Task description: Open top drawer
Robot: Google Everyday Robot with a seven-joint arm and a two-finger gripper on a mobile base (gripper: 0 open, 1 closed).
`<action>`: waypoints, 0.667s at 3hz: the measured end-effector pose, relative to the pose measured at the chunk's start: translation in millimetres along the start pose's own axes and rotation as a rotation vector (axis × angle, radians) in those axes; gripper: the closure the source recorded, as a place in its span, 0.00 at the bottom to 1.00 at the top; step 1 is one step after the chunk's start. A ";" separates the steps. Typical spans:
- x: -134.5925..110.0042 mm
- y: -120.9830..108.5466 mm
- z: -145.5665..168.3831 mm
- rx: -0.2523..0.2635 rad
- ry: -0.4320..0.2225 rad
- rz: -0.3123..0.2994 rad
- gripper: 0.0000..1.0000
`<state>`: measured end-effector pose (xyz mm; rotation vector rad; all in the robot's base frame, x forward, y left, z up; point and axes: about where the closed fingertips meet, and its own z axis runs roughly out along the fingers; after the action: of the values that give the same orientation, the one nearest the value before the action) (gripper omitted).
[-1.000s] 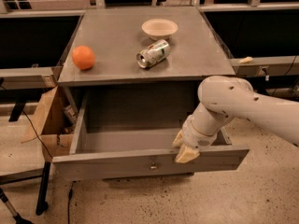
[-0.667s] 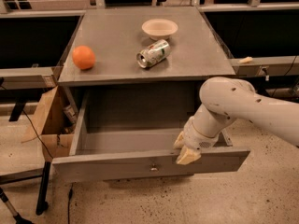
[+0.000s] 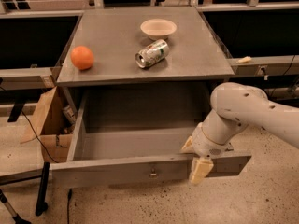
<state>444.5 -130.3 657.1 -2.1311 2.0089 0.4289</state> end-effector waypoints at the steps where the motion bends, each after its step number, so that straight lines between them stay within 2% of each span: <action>1: 6.5 8.5 0.4 -0.013 -0.018 -0.011 0.00; 2: 10.0 12.9 0.4 -0.024 -0.028 -0.022 0.18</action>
Offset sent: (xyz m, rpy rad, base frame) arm -0.0158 -0.0151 -0.0025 0.0428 0.0231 0.0401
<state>432.1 -140.5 654.3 -2.1472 1.9727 0.4793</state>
